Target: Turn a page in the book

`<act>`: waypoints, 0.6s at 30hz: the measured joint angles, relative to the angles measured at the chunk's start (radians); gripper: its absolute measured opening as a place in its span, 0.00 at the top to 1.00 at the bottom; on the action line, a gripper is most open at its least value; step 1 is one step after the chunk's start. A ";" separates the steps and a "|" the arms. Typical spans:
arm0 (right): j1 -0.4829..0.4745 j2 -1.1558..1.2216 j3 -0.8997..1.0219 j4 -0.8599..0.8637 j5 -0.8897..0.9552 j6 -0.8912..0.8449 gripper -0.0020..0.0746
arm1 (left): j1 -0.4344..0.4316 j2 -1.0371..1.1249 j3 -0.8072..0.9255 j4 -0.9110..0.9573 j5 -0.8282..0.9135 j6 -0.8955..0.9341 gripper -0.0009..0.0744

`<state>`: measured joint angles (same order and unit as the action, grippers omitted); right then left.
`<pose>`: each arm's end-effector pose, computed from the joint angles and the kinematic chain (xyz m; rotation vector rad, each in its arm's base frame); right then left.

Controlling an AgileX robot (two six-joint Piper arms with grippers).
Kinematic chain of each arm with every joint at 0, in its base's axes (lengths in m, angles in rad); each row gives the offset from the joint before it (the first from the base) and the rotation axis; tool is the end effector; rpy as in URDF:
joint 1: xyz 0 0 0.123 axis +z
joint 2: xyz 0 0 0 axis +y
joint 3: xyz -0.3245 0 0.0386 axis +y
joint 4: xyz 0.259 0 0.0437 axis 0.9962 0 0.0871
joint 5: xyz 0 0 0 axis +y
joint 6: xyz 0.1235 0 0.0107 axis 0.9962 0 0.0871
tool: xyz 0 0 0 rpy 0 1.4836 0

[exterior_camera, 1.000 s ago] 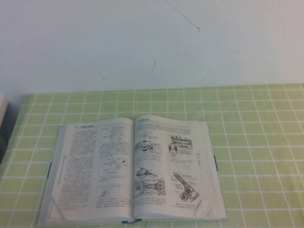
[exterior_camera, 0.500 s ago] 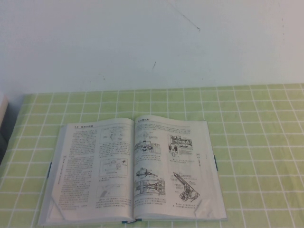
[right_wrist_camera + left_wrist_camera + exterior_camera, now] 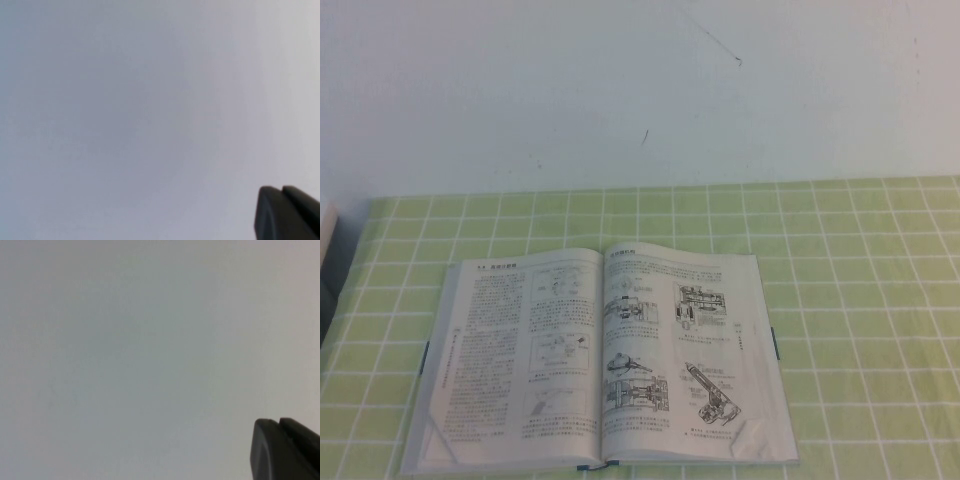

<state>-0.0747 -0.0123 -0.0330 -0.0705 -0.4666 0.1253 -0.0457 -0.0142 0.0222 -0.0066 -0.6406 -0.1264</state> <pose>0.0344 0.0014 0.2827 0.0375 0.9723 0.0040 0.0276 -0.0008 0.2803 -0.0403 0.8511 -0.1649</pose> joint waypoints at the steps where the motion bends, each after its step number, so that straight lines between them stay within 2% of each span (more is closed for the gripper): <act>1: 0.000 0.000 -0.037 -0.027 0.071 0.004 0.98 | 0.000 0.000 -0.014 0.012 0.044 -0.011 0.99; 7: 0.000 0.022 -0.286 -0.127 0.510 0.008 0.98 | 0.000 0.019 -0.329 0.055 0.665 -0.195 0.99; 10: 0.000 0.084 -0.384 -0.137 0.660 0.008 0.98 | 0.000 0.087 -0.452 0.055 0.821 -0.145 0.99; 14: 0.000 0.184 -0.455 -0.134 0.777 0.006 0.98 | 0.000 0.207 -0.529 0.023 0.906 -0.073 0.99; 18: 0.000 0.314 -0.507 0.006 0.901 -0.141 0.98 | 0.000 0.374 -0.585 -0.057 1.050 -0.016 0.99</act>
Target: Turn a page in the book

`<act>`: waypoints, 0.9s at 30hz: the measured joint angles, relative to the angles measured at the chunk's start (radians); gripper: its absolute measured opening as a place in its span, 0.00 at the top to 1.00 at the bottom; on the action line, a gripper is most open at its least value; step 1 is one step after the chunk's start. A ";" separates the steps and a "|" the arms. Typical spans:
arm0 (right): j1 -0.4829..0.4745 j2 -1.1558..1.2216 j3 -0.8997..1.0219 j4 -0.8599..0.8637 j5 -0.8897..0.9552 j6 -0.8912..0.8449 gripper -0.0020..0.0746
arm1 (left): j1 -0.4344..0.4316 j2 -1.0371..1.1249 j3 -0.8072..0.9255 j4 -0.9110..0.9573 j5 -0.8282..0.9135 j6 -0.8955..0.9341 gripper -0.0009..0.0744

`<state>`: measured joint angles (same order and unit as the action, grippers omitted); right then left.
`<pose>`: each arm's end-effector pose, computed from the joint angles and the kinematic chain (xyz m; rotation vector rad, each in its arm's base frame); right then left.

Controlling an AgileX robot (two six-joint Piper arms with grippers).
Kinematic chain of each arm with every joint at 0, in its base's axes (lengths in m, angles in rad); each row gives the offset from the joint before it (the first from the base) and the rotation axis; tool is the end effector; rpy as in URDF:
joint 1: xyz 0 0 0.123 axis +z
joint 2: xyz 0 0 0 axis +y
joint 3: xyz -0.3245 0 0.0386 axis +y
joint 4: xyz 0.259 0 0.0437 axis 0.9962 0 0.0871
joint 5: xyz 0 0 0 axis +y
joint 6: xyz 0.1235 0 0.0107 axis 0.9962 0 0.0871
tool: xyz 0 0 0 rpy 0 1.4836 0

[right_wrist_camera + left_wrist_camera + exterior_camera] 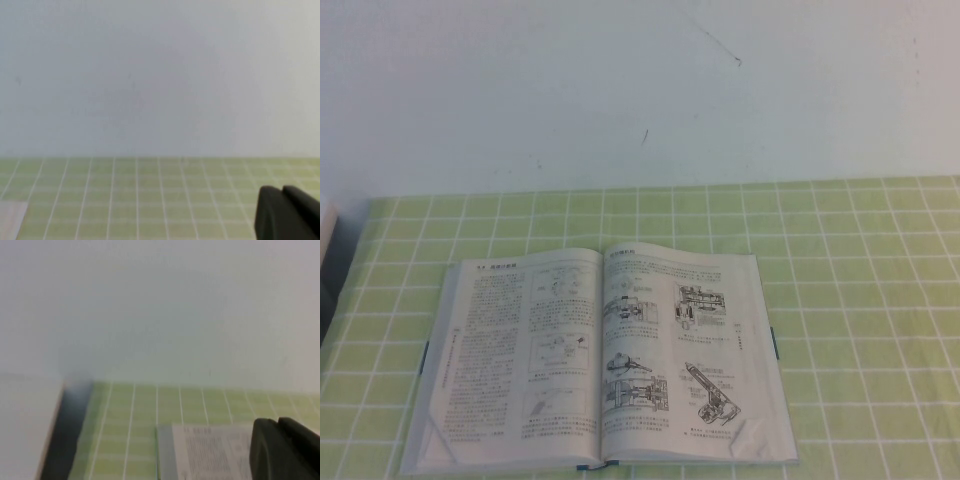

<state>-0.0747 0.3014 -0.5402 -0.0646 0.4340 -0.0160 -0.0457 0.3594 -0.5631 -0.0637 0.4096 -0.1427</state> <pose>0.0657 -0.0083 0.3466 0.0205 1.6796 -0.1353 0.0774 -0.0067 0.3538 -0.1124 1.6892 -0.2065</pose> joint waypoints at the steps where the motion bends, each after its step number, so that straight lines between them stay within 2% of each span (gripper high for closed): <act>1: 0.000 0.035 -0.012 0.065 0.037 -0.073 0.98 | 0.000 0.049 -0.014 -0.038 0.040 0.039 0.99; 4: 0.000 0.133 -0.039 0.257 0.141 -0.300 0.98 | 0.000 0.186 -0.053 -0.180 0.132 0.182 0.99; 10: 0.000 0.328 -0.058 0.618 0.292 -0.634 0.98 | 0.000 0.463 -0.125 -0.448 0.236 0.381 0.99; 18: 0.000 0.521 -0.062 0.939 0.364 -0.963 0.98 | -0.010 0.712 -0.153 -0.585 0.197 0.521 0.99; 27: 0.011 0.829 -0.066 1.235 0.478 -1.221 0.98 | -0.148 0.861 -0.153 -0.620 0.070 0.570 0.99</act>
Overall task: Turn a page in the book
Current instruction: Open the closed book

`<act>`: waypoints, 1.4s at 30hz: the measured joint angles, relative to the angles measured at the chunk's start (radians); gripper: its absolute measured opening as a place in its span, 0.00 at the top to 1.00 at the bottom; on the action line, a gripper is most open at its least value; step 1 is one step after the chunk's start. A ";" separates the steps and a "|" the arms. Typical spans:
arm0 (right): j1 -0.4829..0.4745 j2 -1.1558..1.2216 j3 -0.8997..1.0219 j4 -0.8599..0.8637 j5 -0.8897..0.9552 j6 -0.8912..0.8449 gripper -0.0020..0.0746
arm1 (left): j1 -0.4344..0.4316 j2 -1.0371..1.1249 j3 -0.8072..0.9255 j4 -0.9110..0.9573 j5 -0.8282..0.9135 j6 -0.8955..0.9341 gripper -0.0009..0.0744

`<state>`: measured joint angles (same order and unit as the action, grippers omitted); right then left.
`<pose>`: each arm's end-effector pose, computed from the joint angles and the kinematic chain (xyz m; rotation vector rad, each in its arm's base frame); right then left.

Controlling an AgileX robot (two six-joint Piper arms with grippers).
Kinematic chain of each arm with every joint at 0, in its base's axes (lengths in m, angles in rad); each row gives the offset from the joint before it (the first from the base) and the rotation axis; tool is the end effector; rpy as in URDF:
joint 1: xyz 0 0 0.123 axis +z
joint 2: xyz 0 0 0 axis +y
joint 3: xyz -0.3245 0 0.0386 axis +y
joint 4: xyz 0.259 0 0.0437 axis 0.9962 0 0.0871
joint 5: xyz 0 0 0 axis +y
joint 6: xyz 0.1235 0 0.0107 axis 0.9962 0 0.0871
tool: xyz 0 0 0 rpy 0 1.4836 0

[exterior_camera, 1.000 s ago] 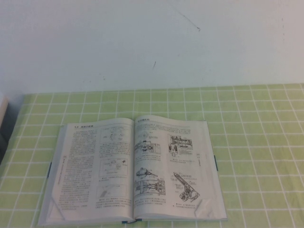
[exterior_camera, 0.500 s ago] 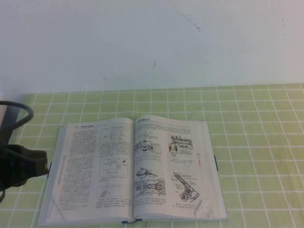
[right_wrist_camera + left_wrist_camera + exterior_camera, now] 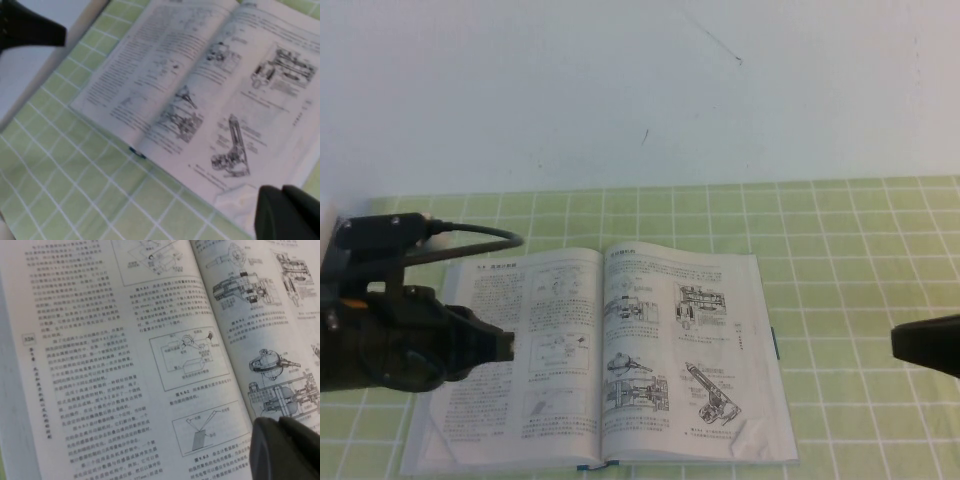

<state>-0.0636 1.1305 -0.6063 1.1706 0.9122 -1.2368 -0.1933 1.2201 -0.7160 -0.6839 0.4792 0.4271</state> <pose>0.2005 0.0778 0.2745 -0.5647 2.1904 0.8243 0.2435 -0.0845 0.2691 0.1373 2.3880 -0.5375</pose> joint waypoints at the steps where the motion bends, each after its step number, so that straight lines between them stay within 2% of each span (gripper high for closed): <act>1: 0.014 0.026 -0.001 0.043 -0.006 -0.031 0.98 | -0.014 0.018 0.000 0.000 -0.015 0.000 0.99; 3: 0.061 0.069 -0.001 0.109 -0.038 -0.072 0.98 | -0.031 0.049 0.000 -0.003 -0.041 0.000 0.99; 10: 0.314 0.212 -0.002 0.237 -0.215 -0.101 0.98 | -0.035 0.154 0.000 -0.021 -0.082 -0.026 0.99; 13: 0.338 0.288 -0.002 0.349 -0.222 -0.134 0.98 | -0.035 0.194 -0.001 -0.033 -0.082 -0.030 0.99; 16: 0.338 0.356 -0.002 0.462 -0.264 -0.237 0.98 | -0.035 0.216 -0.001 -0.036 -0.086 -0.030 0.99; 19: 0.338 0.422 -0.006 0.515 -0.299 -0.285 0.96 | -0.035 0.228 -0.002 -0.043 -0.104 -0.030 0.99; 22: 0.338 0.492 -0.020 0.527 -0.295 -0.301 0.86 | -0.035 0.246 -0.005 -0.067 -0.110 -0.030 0.99; 26: 0.338 0.560 -0.036 0.533 -0.277 -0.309 0.58 | -0.035 0.281 -0.005 -0.076 -0.134 -0.023 0.99; 29: 0.338 0.575 -0.045 0.527 -0.281 -0.310 0.43 | -0.035 0.310 -0.007 -0.067 -0.135 -0.023 0.99; 31: 0.338 0.575 -0.057 0.485 -0.294 -0.252 0.40 | -0.035 0.331 -0.007 -0.057 -0.136 -0.023 0.99; 37: 0.338 0.575 -0.087 0.264 -0.314 -0.040 0.37 | -0.035 0.380 -0.007 -0.048 -0.177 -0.023 0.99; 42: 0.338 0.594 -0.089 0.233 -0.308 0.018 0.37 | -0.035 0.404 -0.007 -0.048 -0.187 -0.023 0.99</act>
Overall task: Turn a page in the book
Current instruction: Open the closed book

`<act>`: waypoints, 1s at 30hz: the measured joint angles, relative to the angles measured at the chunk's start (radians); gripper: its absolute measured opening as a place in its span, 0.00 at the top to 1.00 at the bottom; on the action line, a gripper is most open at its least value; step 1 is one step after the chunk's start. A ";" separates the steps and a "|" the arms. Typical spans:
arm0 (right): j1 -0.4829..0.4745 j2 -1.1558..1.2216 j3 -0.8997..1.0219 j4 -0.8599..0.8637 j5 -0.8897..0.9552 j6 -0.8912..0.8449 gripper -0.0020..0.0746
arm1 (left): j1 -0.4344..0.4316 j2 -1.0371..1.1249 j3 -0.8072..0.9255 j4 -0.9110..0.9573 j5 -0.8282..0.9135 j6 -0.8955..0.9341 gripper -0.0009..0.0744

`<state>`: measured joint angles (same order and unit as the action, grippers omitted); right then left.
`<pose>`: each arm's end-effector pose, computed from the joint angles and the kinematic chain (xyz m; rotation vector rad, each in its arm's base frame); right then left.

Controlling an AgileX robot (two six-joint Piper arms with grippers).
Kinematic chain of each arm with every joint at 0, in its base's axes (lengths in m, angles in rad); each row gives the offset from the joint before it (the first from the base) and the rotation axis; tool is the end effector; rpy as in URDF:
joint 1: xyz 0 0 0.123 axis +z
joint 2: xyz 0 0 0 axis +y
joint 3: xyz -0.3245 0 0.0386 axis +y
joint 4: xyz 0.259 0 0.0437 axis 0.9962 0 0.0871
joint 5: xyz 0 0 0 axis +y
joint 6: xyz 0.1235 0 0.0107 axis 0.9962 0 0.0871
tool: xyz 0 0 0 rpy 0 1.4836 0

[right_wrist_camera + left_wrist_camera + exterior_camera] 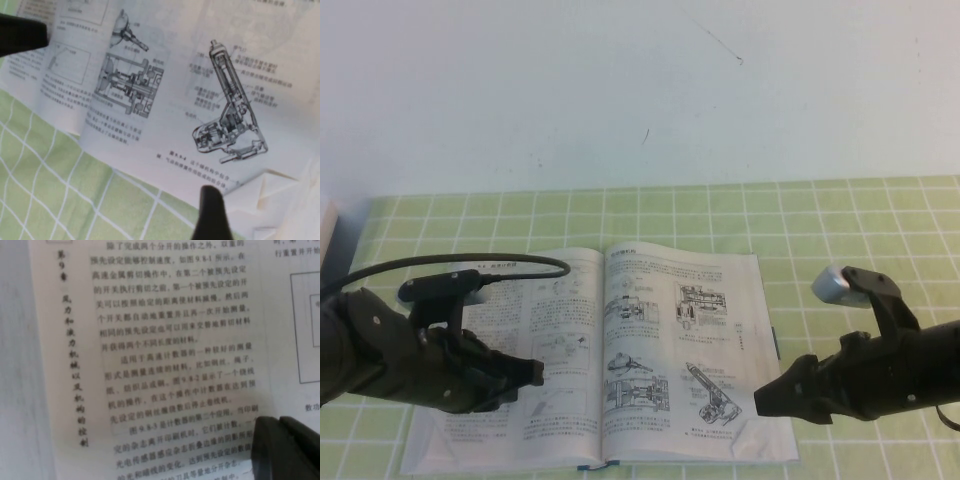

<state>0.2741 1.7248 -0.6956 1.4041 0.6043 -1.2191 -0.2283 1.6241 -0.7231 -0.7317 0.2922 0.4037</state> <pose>0.2790 0.1507 0.1490 -0.3727 2.5971 0.9284 0.2995 -0.0941 0.1645 -0.0328 2.6411 -0.4393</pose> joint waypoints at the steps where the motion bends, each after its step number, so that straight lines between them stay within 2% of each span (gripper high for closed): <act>1: 0.000 0.011 -0.005 0.002 0.007 0.000 0.37 | 0.000 0.003 -0.002 0.000 0.000 0.000 0.99; 9: 0.000 0.140 -0.052 0.009 0.111 0.004 0.37 | 0.000 0.004 -0.002 0.000 0.002 -0.003 0.99; 20: 0.000 0.195 -0.061 0.075 0.131 0.018 0.37 | 0.000 0.007 -0.002 -0.020 0.003 -0.001 0.99; 30: 0.000 0.222 -0.091 0.174 0.145 -0.040 0.37 | 0.000 0.011 -0.002 -0.022 0.003 -0.001 0.99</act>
<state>0.2741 1.9473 -0.7867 1.5783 0.7492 -1.2586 -0.2283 1.6349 -0.7249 -0.7535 0.2957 0.4023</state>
